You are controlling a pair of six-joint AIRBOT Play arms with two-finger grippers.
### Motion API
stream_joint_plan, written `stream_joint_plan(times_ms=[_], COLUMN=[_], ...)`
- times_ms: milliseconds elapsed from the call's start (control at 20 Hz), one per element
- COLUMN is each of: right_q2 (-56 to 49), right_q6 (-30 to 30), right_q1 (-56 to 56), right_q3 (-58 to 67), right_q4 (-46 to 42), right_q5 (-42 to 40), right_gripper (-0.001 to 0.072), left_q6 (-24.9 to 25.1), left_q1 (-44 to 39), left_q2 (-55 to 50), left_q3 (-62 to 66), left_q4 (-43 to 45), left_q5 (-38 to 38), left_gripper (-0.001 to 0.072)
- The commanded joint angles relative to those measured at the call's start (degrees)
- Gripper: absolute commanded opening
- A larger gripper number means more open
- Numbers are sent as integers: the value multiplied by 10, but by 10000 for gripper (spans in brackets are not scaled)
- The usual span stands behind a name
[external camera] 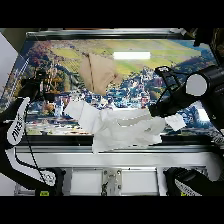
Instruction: Fold the clothes and pants, and hang the long-sleeved shirts on hangers.
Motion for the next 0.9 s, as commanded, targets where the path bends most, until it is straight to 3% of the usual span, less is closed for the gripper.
stream_joint_plan(times_ms=[0,350,400,450,550,600,650,850], right_q2=[0,-1,-1,-1,-1,-1,-1,-1], right_q6=[0,0,0,0,0,0,0,0], right_q1=[0,0,0,0,0,0,0,0], right_q3=[0,0,0,0,0,0,0,0], right_q4=[0,0,0,0,0,0,0,0], right_q5=[0,0,0,0,0,0,0,0], right_gripper=[24,24,24,25,24,24,24,24], left_q6=[-3,-3,-3,-3,-3,-3,-3,-3], left_q1=[0,4,4,4,4,4,4,4], left_q2=[-9,-17,-17,-17,-17,-17,-17,-17], left_q3=[0,0,0,0,0,0,0,0], left_q4=[3,-1,-1,-1,-1,-1,-1,-1], left_q5=[24,28,29,30,30,28,28,29], left_gripper=[703,702,663,559,532,442,256,202])
